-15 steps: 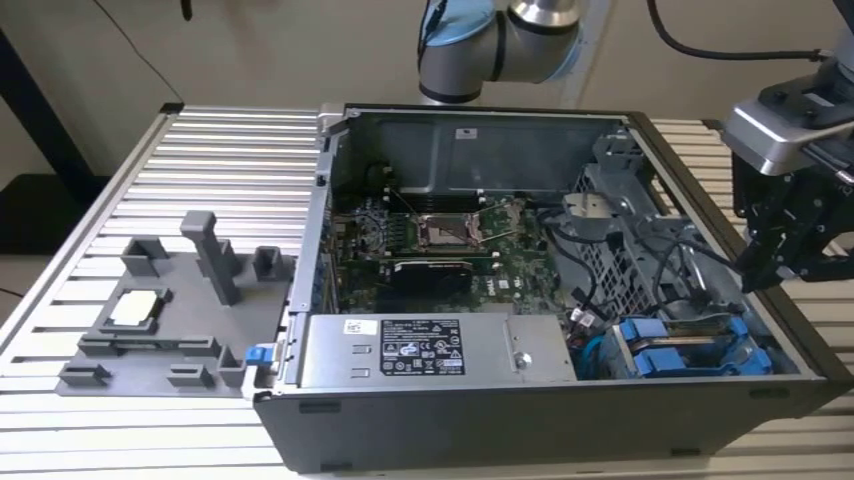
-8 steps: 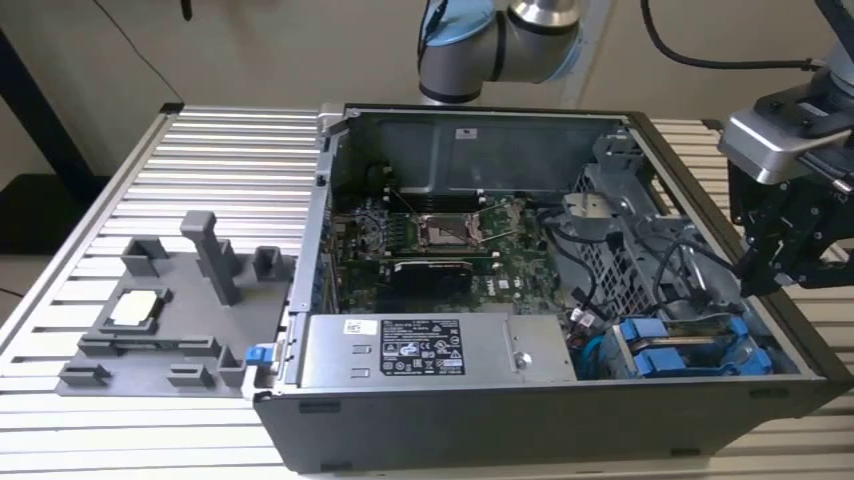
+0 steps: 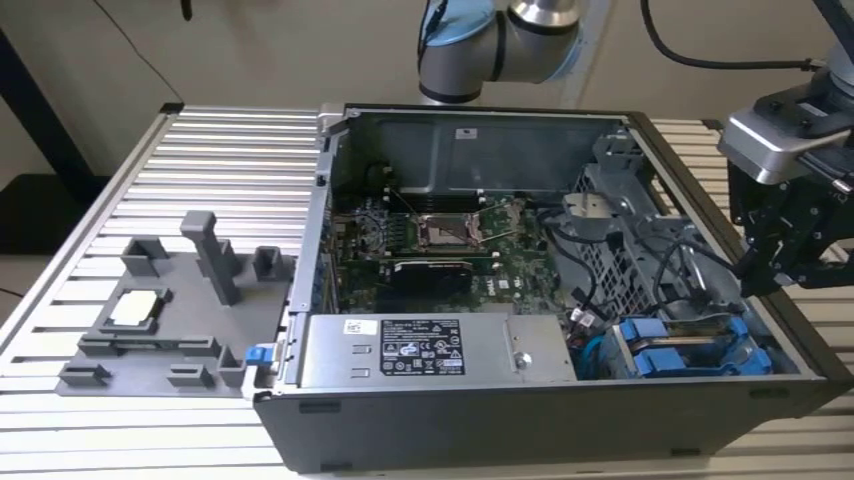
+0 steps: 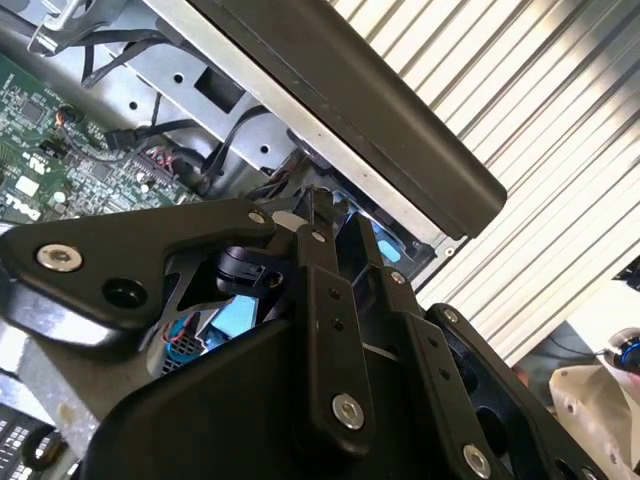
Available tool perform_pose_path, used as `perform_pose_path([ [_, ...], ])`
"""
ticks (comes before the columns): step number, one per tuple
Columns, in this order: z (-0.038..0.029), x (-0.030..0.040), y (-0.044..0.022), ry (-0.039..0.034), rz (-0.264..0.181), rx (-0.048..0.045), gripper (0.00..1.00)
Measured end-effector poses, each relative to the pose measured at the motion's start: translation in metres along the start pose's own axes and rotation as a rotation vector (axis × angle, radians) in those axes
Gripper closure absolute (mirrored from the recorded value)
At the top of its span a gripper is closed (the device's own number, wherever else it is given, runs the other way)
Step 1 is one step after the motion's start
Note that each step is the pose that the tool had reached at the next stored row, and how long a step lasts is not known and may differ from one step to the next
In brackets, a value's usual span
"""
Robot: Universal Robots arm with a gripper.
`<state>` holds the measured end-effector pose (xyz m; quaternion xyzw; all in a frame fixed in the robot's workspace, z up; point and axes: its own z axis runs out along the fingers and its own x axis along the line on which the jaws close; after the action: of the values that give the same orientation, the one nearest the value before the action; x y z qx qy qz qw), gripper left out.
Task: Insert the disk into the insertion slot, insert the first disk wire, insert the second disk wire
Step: 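Insert the first disk wire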
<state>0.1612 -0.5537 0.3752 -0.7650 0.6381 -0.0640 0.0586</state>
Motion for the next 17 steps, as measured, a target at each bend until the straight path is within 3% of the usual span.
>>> perform_pose_path([
  [2, -0.0017, 0.0001, -0.0003, 0.0027, 0.0, -0.0005, 0.73],
  [4, -0.0021, 0.0001, -0.0004, 0.0139, -0.002, -0.0026, 0.73],
  [6, -0.0021, 0.0, -0.0004, 0.0194, -0.003, -0.0036, 0.73],
  [16, -0.0022, 0.0, -0.0004, 0.0216, -0.004, -0.004, 0.81],
  [17, -0.0022, 0.001, -0.0007, 0.0187, -0.003, -0.0048, 0.81],
])
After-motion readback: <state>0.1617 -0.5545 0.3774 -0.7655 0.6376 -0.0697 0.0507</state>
